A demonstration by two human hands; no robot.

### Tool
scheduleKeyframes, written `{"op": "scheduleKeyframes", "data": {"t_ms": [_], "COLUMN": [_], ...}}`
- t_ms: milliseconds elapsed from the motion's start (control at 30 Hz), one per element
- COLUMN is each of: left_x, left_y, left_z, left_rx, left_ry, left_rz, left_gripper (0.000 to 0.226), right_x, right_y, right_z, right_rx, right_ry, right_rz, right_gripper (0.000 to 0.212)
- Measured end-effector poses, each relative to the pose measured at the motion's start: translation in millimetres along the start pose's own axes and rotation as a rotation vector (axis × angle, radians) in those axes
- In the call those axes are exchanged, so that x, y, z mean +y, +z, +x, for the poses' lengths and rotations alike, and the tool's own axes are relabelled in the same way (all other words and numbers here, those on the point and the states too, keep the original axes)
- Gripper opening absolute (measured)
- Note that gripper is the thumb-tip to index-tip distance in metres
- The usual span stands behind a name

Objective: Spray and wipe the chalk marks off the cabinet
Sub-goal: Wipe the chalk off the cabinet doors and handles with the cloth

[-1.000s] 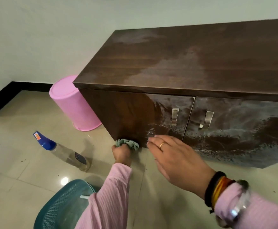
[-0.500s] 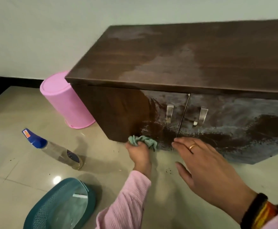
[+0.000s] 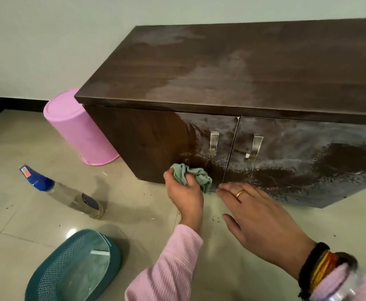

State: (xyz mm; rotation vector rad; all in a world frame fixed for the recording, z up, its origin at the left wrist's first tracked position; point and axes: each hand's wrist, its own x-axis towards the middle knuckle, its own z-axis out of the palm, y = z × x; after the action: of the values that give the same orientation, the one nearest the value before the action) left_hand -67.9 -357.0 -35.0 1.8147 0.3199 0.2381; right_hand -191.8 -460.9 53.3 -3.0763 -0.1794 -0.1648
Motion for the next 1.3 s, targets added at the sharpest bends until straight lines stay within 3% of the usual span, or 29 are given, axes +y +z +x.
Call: {"op": "scheduleKeyframes", "data": {"t_ms": [100,200,300,433,533,600,733,833,933,1000,1133,1300], "left_x": [41,39,26,56,99,112,89,95,117,111,91,101], "left_y": [-23,-38,-32,-29,-44,-54,-56,-38,-35,-47,-57,-40], "left_z": [17,40,26,3,22,39,29,10,10,18,36,22], "left_rx": [0.073,0.171,0.109,-0.033,0.031,0.109,0.084,-0.094,-0.151,-0.077,0.047,-0.079], "left_ry": [0.334,0.297,0.209,0.566,0.796,0.809,0.595,0.82,0.995,0.99,0.757,1.019], "left_rz": [0.01,0.039,0.105,0.165,0.153,0.149,0.174,0.196,0.212,0.244,0.232,0.298], "left_gripper": [0.031,0.033,0.03,0.035,0.036,0.036,0.04,0.038,0.032,0.036,0.038,0.036], "right_x": [1,-1,0,1,-1,-2,-5,-4,-4,-5,-1,2], "right_y": [2,0,-4,-6,-6,-8,-25,-37,-41,-42,-36,-31], "right_z": [2,6,11,12,8,8,19,29,31,30,28,24], "right_rx": [0.002,0.019,0.063,0.066,0.081,0.1,0.235,0.363,0.444,0.464,0.407,0.389], "right_ry": [-0.002,-0.025,-0.036,-0.009,0.009,0.016,0.042,0.048,0.103,0.134,0.131,0.176], "right_rz": [0.0,-0.015,-0.019,-0.003,0.008,0.015,0.048,0.093,0.142,0.171,0.139,0.133], "right_gripper": [0.051,0.052,0.052,0.056,0.06,0.064,0.063,0.055,0.051,0.052,0.057,0.055]}}
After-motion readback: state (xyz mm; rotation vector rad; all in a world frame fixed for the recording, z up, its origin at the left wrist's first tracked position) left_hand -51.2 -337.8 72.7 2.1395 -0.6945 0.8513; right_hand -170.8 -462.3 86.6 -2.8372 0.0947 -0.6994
